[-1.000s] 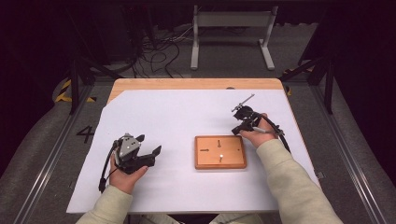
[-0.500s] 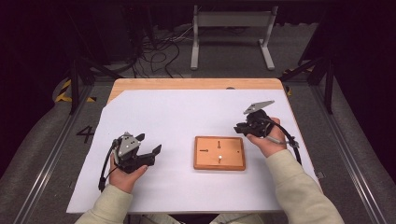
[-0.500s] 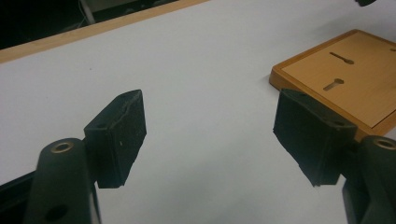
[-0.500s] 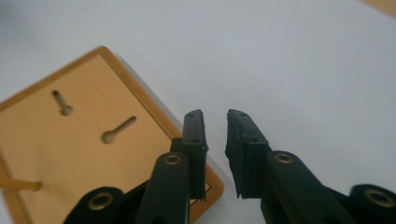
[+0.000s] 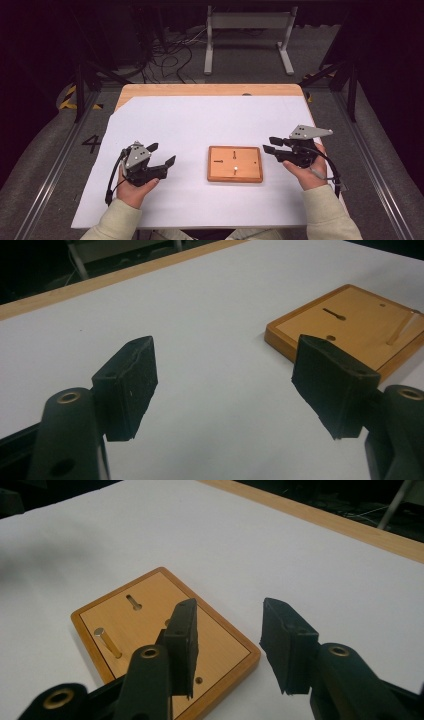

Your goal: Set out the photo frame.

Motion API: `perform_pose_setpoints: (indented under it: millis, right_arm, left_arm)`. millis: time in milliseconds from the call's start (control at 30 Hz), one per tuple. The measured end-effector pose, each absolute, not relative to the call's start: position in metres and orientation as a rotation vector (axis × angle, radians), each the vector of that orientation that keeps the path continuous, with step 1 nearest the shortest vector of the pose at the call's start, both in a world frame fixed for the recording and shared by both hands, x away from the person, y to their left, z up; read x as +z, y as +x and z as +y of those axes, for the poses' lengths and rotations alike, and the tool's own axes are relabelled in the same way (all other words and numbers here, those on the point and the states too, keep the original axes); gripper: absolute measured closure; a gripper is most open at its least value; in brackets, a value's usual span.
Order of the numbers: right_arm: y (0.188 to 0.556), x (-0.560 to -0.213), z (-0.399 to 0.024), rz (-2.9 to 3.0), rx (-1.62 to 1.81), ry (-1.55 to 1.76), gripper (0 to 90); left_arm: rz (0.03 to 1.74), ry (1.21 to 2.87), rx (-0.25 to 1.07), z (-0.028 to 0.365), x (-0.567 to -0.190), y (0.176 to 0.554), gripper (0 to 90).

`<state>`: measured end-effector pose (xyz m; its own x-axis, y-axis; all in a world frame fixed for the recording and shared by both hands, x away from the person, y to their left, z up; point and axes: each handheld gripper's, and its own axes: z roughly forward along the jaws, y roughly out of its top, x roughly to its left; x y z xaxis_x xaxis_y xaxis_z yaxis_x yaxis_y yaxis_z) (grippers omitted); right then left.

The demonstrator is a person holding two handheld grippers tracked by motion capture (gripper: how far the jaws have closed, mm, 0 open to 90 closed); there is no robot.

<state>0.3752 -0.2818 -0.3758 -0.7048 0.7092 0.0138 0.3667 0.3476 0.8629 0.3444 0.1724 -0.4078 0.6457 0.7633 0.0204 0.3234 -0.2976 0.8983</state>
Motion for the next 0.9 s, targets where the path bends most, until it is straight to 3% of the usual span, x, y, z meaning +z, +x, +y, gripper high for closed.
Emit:
perform_pose_setpoints:
  millis: [400, 900]
  right_arm:
    - [0.369, -0.381, -0.301, 2.184, 1.318, 1.023, 54.7]
    - [0.357, -0.386, -0.322, 2.119, 1.344, 1.068, 54.8]
  left_arm:
    - [0.808, 1.935, 0.463, 0.148, -0.401, 0.350, 23.6]
    - [0.691, 1.942, 0.313, 0.086, -0.401, 0.369, 23.2]
